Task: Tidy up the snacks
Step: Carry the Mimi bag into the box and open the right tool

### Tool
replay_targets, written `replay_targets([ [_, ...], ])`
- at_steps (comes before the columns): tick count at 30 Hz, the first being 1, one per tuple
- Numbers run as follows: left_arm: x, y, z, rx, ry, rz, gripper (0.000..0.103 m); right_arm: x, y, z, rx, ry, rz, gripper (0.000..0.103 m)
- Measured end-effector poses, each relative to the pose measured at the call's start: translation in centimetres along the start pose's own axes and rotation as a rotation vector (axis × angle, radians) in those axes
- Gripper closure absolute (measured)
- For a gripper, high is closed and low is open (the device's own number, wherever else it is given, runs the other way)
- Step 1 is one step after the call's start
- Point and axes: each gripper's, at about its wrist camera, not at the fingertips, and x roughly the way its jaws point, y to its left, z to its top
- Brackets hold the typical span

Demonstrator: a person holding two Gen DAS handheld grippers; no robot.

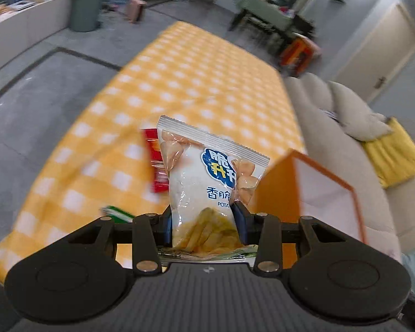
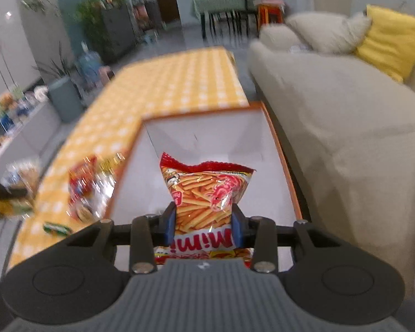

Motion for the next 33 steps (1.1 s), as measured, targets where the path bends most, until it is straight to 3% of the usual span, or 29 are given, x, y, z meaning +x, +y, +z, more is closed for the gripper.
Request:
replay_targets([
  [5,0.2,-3.1,-1.0,0.045,0.044,-0.102,0.056,3.1,0.1,-1.5,-0.05,0.134,-0.029,0.065],
  [8,0.7,-4.5,-1.5,0.084,0.086,-0.109,0.056,5.4,0.0,-2.0,-0.059,0.201,-0.063,0.065],
  [12,0.6,-5.5,-2.2,0.124,0.09,-0.121,0.056,6.6,0.0,-2.0,-0.093,0.219,-0.128,0.064],
  [14,0.7,-5.7,-2.2,0.133,0.093,-0.115,0.056,7.0,0.0,-1.7,-0.11,0.233,-0.158,0.052],
  [17,0.8,-5.5,-2.3,0.125,0.102,-0.112,0.056,6.4,0.0,-1.3,-0.085,0.253,-0.085,0.035],
  [19,0.9,-5.2,-2.2,0.115,0.11,-0.116,0.056,5.4,0.5,-0.7,-0.123,0.22,-0.104,0.035],
  [21,1.0,-5.0,-2.1,0.111,0.115,-0.12,0.056,4.7,0.8,0.0,-0.165,0.182,-0.109,0.055],
  [22,1.0,-4.9,-2.1,0.109,0.116,-0.122,0.056,4.6,0.7,0.4,-0.174,0.178,-0.089,0.085],
  [23,1.1,-4.8,-2.1,0.108,0.117,-0.123,0.056,4.9,0.5,0.9,-0.166,0.191,-0.062,0.099],
  [26,1.3,-4.5,-2.0,0.103,0.125,-0.128,0.056,6.7,-0.1,1.7,-0.187,0.239,-0.058,0.102],
  [30,1.6,-4.5,-2.2,0.12,0.143,-0.139,0.056,9.8,-0.2,2.0,-0.258,0.369,-0.057,0.103],
  [33,1.9,-4.7,-2.4,0.131,0.153,-0.142,0.056,10.3,-0.9,1.8,-0.221,0.434,-0.036,0.103],
])
